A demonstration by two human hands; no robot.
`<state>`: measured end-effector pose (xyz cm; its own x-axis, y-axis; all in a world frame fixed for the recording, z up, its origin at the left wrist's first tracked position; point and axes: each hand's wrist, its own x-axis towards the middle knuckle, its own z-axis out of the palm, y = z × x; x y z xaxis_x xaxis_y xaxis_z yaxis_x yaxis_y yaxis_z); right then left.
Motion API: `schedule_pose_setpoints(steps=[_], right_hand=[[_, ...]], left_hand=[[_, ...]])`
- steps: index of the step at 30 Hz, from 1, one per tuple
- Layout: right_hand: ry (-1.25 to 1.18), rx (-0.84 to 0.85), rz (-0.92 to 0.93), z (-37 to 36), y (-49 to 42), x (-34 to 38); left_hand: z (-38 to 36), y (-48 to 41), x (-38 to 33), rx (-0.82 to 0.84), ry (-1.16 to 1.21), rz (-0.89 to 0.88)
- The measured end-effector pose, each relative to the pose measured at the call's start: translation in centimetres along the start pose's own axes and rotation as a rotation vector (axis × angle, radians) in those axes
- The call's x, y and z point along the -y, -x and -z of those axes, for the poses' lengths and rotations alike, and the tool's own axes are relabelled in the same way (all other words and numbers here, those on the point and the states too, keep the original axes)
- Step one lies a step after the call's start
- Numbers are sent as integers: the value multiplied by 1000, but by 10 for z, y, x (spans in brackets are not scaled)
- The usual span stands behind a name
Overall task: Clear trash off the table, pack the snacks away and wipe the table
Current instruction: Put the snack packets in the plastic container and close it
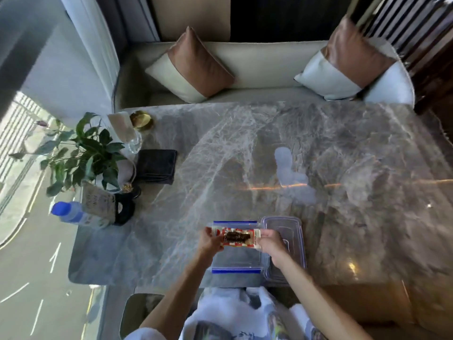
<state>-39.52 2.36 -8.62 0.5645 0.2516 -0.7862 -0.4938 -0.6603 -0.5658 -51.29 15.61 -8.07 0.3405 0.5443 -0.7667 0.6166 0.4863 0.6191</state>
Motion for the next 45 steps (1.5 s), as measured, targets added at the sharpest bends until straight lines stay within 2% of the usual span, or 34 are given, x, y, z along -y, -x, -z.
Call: schedule_pose_setpoints(steps=[6, 17, 25, 27, 29, 32, 35, 39, 41, 45], right_hand=[[124, -54, -66, -23, -11, -2], [233, -65, -83, -42, -12, -10], [279, 9, -51, -41, -3, -10], [215, 9, 18, -34, 3, -8], [81, -48, 146, -18, 14, -10], [-36, -285, 262, 19, 30, -30], [-69, -478, 136, 50, 34, -69], [-81, -552, -210, 65, 31, -115], [-75, -505, -319, 67, 31, -131], [-174, -253, -349, 65, 29, -143]], left_hand=[[-10, -20, 11, 3, -216, 56], [-13, -19, 17, 12, -324, 146], [-6, -16, 8, -5, -419, 201], [-3, -7, -1, 18, -486, 150], [-3, 1, -10, 38, -673, 14], [-18, 7, -33, 16, -980, -255], [-65, 3, -59, 53, -1121, -445], [-137, -13, -74, 222, -1336, -525], [-162, -24, -71, 296, -1433, -534], [-191, -36, -56, 398, -1538, -437]])
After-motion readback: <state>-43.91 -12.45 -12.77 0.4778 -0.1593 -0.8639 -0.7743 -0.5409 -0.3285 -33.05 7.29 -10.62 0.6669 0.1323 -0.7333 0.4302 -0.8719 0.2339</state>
